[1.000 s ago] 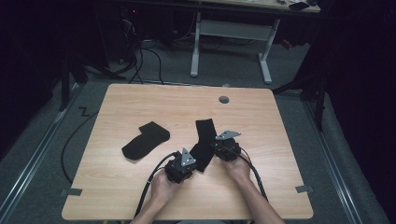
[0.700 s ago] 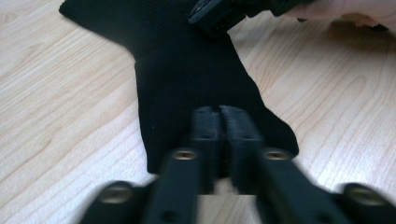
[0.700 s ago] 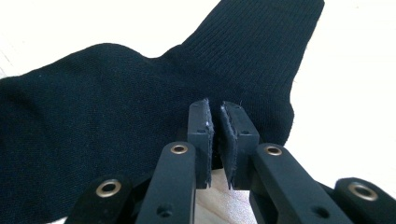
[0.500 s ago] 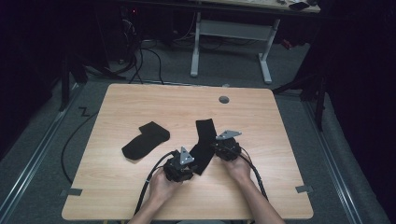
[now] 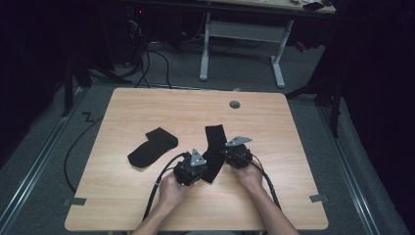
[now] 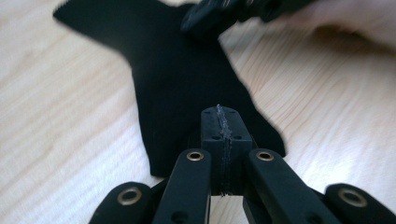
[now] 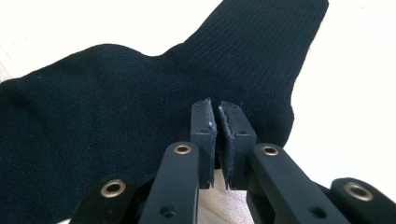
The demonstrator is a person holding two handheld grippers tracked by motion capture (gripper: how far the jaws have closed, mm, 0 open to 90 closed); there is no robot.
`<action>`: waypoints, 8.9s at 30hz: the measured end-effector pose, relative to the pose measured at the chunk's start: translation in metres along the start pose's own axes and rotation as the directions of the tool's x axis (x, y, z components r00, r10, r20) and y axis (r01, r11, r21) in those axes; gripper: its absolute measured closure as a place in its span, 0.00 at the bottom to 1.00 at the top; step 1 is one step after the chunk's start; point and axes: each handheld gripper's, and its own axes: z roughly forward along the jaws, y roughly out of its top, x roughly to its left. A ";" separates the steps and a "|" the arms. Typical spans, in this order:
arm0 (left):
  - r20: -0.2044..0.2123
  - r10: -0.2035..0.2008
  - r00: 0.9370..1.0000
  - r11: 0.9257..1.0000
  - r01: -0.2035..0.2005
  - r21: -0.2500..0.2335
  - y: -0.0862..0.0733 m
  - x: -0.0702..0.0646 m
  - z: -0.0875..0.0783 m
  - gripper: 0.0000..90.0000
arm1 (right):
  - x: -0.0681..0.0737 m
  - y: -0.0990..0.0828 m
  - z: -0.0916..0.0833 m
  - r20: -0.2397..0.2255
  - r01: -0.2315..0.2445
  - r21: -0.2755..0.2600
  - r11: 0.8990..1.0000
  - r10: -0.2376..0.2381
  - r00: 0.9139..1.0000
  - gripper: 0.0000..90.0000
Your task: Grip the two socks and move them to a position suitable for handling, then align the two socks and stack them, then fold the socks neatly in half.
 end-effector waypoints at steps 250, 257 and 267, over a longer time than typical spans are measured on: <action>-0.129 -0.279 0.952 0.954 0.259 -0.152 0.061 0.107 -0.071 0.99 | -0.058 -0.114 -0.096 0.217 -0.261 -0.081 0.962 0.273 0.937 0.46; -0.116 -0.273 0.955 0.955 0.254 -0.156 0.087 0.108 -0.055 0.99 | -0.058 -0.114 -0.096 0.216 -0.262 -0.081 0.962 0.273 0.937 0.46; -0.089 -0.291 0.952 0.943 0.271 -0.193 0.123 0.111 -0.036 0.99 | -0.057 -0.114 -0.096 0.216 -0.261 -0.081 0.962 0.272 0.938 0.46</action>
